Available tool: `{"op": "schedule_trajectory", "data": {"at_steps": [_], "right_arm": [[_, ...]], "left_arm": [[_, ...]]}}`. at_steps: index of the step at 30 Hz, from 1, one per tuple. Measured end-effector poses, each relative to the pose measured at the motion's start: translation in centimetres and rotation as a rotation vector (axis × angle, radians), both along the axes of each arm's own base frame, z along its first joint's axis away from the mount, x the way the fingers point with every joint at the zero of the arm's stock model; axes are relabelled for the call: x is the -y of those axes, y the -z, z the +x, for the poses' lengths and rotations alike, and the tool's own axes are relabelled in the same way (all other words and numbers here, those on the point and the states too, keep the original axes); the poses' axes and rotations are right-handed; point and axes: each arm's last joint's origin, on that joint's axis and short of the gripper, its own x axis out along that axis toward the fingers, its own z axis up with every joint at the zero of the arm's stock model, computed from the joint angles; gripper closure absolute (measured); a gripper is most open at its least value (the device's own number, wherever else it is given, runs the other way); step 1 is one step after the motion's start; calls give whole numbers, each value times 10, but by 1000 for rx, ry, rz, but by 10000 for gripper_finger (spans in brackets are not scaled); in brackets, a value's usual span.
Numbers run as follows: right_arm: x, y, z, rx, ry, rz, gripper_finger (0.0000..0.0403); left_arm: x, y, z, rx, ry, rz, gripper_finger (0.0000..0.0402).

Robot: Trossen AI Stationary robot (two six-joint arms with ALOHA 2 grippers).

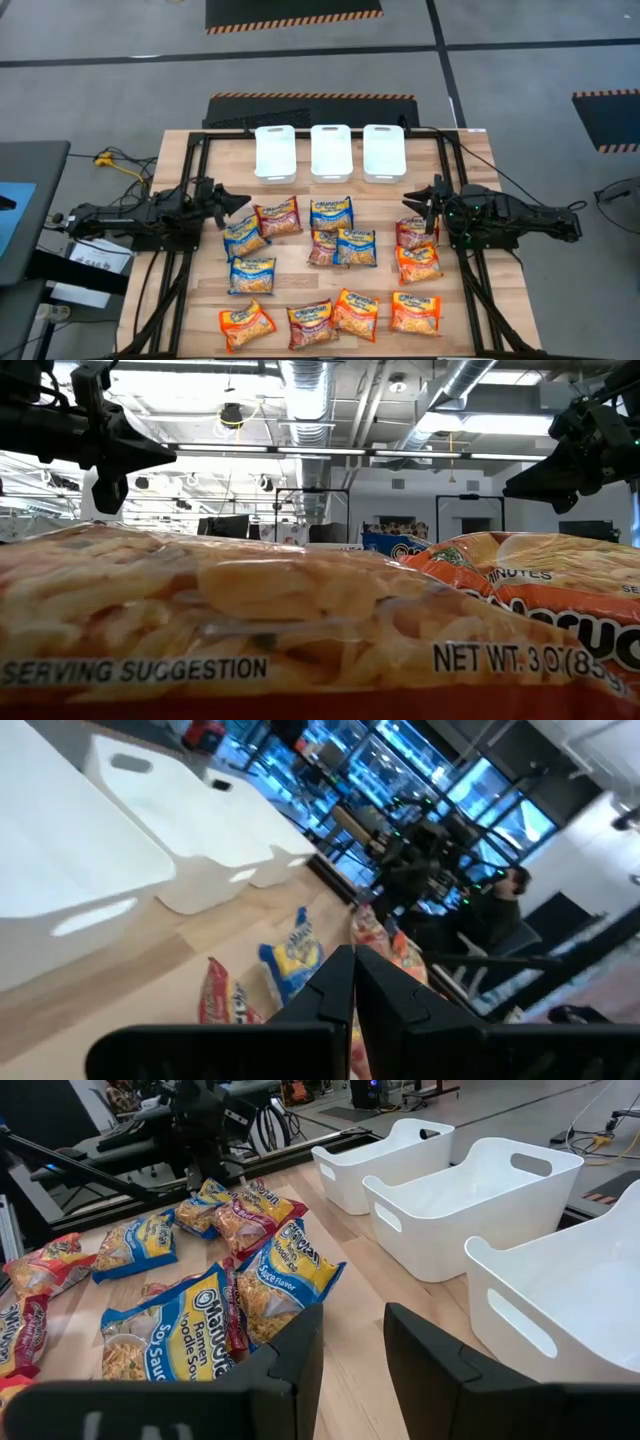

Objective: Sort Maruchan noodles
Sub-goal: Put the right red noodle soup pack into the right white bin

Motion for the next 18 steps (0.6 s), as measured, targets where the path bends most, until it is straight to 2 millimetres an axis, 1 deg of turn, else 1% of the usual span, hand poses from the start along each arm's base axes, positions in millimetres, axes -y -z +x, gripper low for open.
{"op": "schedule_trajectory", "data": {"at_steps": [5, 13, 18], "right_arm": [[0, 0, 0, 0, 0, 0, 269], [0, -1, 0, 7, 2, -1, 269], [1, -5, 1, 64, 13, 18, 269]], "left_arm": [[0, 0, 0, 14, -7, -54, 400], [0, 0, 0, 11, -10, -61, 400], [-2, 0, -1, 15, -77, -64, 400]]}}
